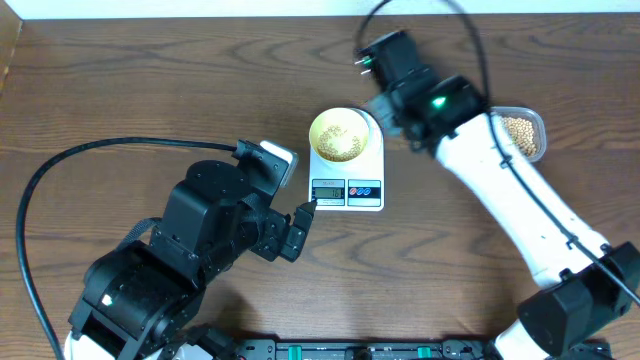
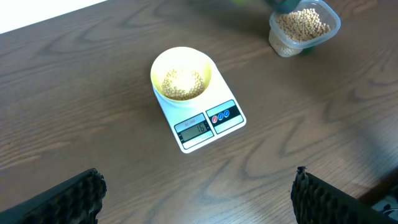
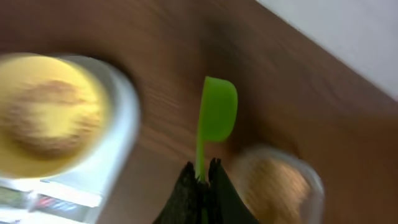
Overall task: Scoop item into bowl and weigh 50g on scale
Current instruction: 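Move the empty scoop back over the soybean tub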
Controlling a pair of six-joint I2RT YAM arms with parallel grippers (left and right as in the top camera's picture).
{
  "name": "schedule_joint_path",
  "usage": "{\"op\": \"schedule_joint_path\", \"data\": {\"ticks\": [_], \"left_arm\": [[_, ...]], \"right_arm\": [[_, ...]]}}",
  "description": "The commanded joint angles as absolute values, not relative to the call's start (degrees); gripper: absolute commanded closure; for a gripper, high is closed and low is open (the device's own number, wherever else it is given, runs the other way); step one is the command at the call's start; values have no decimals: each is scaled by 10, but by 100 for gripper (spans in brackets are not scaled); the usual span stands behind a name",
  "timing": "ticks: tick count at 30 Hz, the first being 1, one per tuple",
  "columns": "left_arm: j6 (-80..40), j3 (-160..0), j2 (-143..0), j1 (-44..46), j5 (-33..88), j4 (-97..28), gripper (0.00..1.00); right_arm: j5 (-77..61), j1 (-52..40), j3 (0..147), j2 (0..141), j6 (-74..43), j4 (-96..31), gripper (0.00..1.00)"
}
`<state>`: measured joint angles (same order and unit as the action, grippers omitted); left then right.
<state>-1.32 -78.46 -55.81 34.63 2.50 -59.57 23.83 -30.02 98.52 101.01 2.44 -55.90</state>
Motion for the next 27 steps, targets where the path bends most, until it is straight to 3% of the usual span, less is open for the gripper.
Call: {"op": "schedule_joint_path", "data": {"ticks": [1, 6, 15, 27], "left_arm": [[-14, -791, -557, 345, 25, -595, 2], [-14, -791, -557, 345, 25, -595, 2], [-14, -791, -557, 345, 25, -595, 2], [-14, -791, -557, 345, 25, -595, 2]], "right_arm": [[314, -235, 992, 1014, -66, -606, 99], [298, -145, 990, 1014, -120, -661, 99], [233, -53, 924, 1014, -120, -625, 99], [208, -27, 810, 1014, -124, -569, 99]]}}
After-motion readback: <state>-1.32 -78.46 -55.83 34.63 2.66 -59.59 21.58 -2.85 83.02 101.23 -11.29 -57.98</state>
